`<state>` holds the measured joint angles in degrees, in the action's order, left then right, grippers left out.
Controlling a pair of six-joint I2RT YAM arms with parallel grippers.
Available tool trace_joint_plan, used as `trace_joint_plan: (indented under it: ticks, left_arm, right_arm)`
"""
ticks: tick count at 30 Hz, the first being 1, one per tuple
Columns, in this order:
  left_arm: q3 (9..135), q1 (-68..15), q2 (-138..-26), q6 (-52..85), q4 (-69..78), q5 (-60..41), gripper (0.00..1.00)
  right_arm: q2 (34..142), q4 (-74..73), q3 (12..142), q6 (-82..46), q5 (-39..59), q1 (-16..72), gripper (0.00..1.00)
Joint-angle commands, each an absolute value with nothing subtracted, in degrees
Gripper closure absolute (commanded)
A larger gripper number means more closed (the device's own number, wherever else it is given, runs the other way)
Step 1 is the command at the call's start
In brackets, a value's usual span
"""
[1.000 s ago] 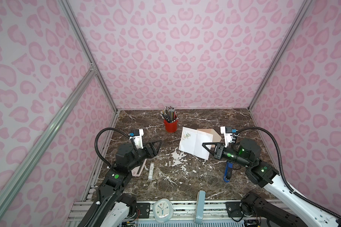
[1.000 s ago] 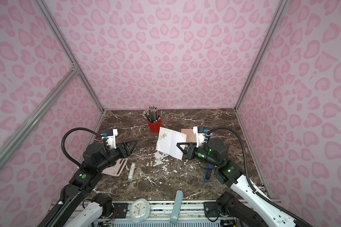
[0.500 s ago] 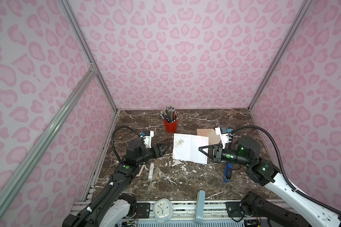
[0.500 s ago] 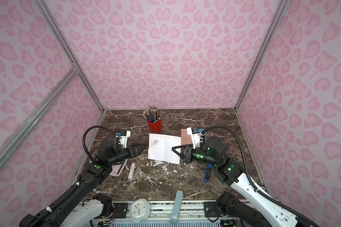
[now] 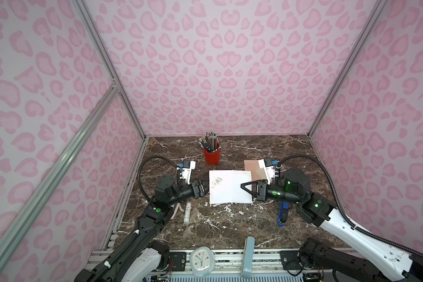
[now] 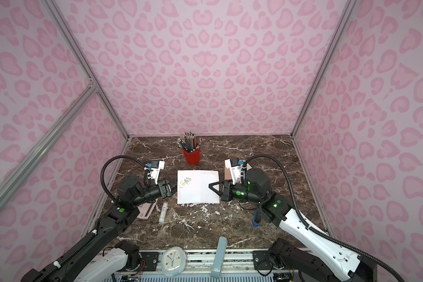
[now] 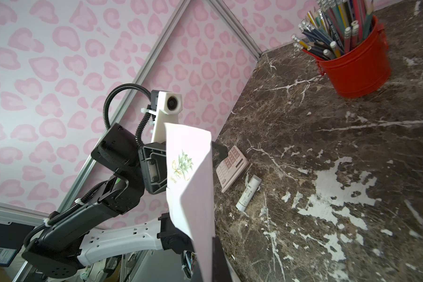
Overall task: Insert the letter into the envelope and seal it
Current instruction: 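Bring both grippers together to fold the white sheet in half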
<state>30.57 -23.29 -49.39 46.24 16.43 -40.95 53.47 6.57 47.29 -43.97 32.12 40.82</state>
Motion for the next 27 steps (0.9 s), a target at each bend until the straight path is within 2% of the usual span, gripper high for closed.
trace_joint_plan:
  ticks: [1,27]
  left_arm:
    - [30.67,-23.97,-47.89,45.05,17.25,-42.14,0.30]
    - [30.04,-28.86,-49.55,48.87,25.34,-42.66,0.26]
  right_arm:
    - [54.11,3.79,46.68,-43.75,30.87,40.90,1.00]
    - [57.45,-3.35,44.12,-46.82,30.66,43.93,1.00]
